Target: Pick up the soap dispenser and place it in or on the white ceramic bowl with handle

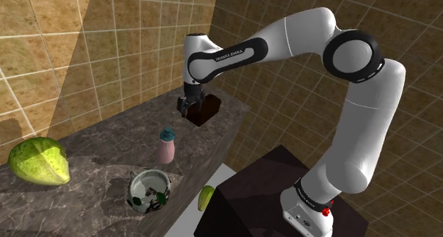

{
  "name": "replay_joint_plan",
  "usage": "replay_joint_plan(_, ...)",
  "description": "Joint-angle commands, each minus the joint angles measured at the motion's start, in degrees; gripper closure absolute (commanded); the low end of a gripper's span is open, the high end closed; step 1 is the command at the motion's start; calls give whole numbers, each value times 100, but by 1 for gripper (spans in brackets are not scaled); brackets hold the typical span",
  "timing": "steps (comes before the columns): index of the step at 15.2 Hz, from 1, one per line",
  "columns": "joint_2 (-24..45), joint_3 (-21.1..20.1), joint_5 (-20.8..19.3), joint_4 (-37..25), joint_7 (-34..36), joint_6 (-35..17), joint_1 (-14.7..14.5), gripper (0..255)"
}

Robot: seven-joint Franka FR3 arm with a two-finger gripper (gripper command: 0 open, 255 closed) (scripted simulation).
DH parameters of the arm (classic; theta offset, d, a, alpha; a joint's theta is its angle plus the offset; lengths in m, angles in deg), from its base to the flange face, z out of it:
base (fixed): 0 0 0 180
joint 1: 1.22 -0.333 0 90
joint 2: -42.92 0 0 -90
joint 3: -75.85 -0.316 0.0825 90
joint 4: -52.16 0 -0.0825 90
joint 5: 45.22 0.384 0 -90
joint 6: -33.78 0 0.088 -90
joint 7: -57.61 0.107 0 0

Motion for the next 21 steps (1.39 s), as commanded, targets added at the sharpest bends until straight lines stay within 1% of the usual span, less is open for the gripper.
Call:
replay_joint_plan(1, 463, 0, -94, -416, 87, 31, -115, 0)
replay_joint_plan(5, 1411, 31, -250, -1346, 187, 158, -352, 0)
replay_joint_plan(8, 2157, 63, -338, -2166, 225, 335, -543, 0)
replay_joint_plan(13, 3531, 119, -433, -3892, 214, 839, -892, 0)
replay_joint_plan(21, 3748, 152, -470, -3670, 239, 403, -897, 0)
